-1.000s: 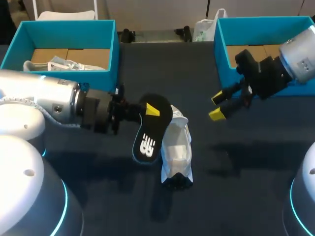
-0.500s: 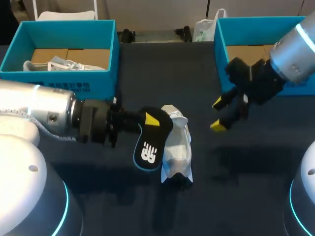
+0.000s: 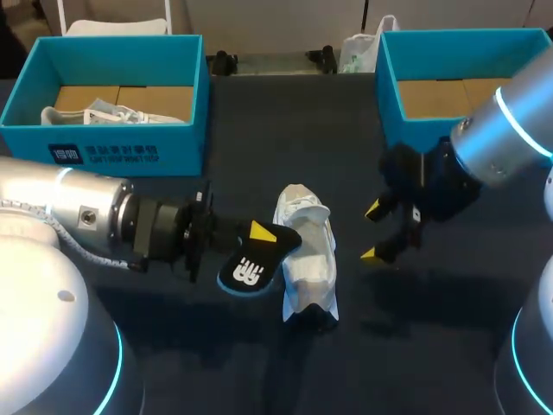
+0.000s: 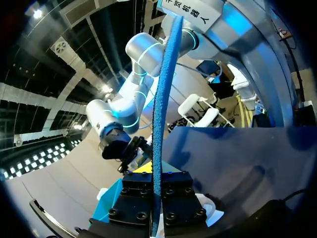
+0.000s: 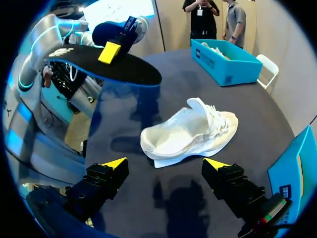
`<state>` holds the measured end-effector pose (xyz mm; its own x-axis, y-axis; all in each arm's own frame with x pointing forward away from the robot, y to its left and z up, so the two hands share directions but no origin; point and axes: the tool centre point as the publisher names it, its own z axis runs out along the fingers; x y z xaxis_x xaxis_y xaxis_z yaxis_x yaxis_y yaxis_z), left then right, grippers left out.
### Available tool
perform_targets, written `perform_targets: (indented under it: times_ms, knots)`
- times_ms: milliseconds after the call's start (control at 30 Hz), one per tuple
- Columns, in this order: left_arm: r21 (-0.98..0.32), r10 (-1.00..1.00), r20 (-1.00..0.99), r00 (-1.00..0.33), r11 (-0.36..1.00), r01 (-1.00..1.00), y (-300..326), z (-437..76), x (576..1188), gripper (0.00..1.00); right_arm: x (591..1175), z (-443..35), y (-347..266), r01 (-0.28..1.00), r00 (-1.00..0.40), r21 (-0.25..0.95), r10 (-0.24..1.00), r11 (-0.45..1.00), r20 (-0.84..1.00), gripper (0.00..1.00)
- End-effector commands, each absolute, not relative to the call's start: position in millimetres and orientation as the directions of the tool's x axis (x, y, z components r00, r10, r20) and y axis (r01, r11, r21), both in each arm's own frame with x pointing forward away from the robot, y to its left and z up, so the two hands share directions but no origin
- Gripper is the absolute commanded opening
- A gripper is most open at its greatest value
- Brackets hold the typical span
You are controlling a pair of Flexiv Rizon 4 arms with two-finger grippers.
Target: Take the shoe out of the shoebox, open the shoe tongue, remove and reinsert the insole, then place the shoe into the shoebox
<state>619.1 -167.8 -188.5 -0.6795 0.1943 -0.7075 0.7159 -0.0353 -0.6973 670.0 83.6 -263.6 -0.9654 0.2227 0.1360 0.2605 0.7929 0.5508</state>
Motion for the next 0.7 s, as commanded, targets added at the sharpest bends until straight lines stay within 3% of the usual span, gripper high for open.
perform_targets:
  times_ms: [33,700]
  knots:
    - [-0.697,0.194,-0.707,-0.679,-0.030,0.717,-167.1,-187.5,617.0,0.00,666.8,-263.4,81.6,0.259,-0.966,0.554,0.225,0.791,0.131,1.00]
    - [-0.782,0.199,-0.621,-0.758,-0.097,0.615,-187.5,-224.3,603.0,0.00,659.8,-324.2,106.0,0.115,-0.993,0.433,0.090,0.894,0.078,1.00]
